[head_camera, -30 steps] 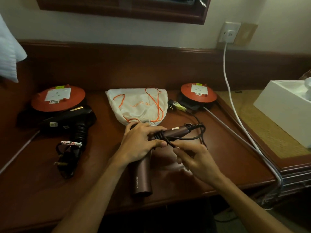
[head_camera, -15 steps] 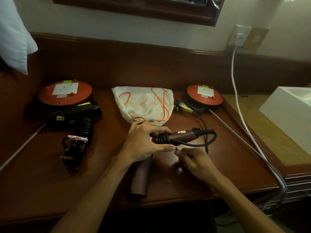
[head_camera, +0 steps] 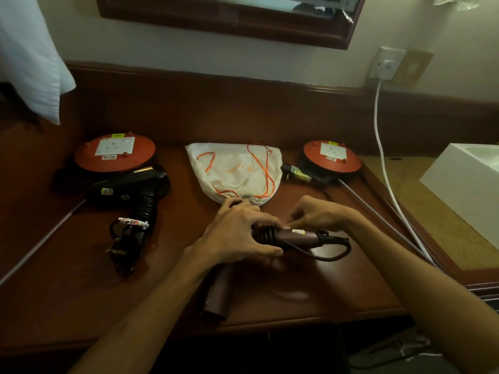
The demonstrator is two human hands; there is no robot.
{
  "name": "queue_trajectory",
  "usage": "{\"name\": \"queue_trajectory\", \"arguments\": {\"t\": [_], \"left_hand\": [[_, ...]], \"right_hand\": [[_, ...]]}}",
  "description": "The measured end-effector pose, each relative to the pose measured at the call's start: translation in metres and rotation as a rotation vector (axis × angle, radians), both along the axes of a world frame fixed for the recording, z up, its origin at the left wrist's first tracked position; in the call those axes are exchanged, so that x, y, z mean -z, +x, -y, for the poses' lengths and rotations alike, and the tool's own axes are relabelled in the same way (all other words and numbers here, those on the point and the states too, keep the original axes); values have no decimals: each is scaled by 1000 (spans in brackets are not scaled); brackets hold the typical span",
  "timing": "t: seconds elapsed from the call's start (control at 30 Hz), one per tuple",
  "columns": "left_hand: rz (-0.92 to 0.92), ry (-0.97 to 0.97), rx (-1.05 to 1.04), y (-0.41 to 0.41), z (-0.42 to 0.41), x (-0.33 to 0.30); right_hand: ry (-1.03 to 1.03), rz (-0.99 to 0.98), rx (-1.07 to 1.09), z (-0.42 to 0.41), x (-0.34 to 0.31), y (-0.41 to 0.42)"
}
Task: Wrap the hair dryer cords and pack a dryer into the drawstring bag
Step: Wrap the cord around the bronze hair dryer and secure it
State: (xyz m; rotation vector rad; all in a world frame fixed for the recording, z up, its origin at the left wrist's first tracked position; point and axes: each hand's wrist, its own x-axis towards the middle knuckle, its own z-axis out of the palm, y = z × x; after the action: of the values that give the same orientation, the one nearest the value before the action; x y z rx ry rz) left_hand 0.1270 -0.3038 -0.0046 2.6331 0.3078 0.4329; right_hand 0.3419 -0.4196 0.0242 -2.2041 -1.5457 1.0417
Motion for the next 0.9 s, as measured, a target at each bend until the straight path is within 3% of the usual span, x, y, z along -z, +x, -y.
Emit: {"name": "queue_trajectory", "arguments": {"t": [0.1, 0.3, 0.53, 0.63, 0.8, 0.9], "left_hand": [[-49, -8, -19, 3, 4, -8], [-60, 6, -76, 7, 5, -5], [-224, 144, -74, 19, 15, -9], [-264, 205, -93, 24, 18, -6], [-384, 260, -99, 32, 24, -5], [-416, 214, -89, 32, 23, -11]], "right_hand": [[40, -45, 60, -4, -18, -14], [113, 89, 112, 0, -37, -38], [45, 243, 42, 9, -39, -58], [22, 195, 120, 14, -36, -61], [150, -122, 328, 21, -39, -68], [152, -31, 261, 23, -40, -71]]}}
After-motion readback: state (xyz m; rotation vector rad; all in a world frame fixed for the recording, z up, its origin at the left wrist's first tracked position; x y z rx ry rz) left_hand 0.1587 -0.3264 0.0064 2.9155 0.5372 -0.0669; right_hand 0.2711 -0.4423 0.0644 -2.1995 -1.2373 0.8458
